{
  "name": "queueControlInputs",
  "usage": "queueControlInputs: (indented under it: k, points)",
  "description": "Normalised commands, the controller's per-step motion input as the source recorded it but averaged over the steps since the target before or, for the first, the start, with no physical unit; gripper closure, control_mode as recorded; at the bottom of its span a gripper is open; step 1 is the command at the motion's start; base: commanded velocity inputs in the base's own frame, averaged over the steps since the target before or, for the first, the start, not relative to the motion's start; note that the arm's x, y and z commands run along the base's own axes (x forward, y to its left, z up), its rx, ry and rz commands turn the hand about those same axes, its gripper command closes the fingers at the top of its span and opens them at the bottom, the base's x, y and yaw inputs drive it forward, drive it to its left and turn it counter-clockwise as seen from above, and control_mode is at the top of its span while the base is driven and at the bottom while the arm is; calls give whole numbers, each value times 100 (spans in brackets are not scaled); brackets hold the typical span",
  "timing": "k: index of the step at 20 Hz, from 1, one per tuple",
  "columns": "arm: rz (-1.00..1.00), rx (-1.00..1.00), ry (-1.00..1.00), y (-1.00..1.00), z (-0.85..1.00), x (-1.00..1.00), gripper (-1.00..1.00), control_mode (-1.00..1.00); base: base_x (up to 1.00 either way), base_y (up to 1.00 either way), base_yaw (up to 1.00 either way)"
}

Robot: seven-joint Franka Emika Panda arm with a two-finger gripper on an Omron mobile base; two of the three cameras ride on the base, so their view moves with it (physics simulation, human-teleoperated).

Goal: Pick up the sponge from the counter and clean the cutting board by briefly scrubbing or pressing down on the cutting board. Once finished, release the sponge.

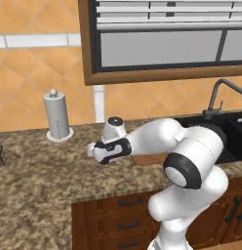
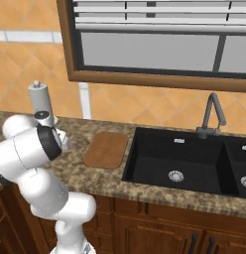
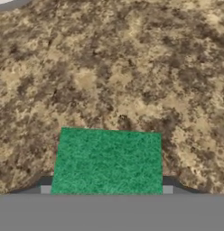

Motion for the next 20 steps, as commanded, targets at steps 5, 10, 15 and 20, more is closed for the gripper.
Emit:
queueControlInputs:
  k: [5,10,15,20]
  points:
    - [0,0,4,0,5,20,-100,-100,0,0,0]
    - [0,5,1,-33,84,0,-100,-100,0,0,0]
    - [-3,9,0,-95,53,-3,-100,-100,0,0,0]
    - [-2,6,0,-82,-19,-88,-100,-100,0,0,0]
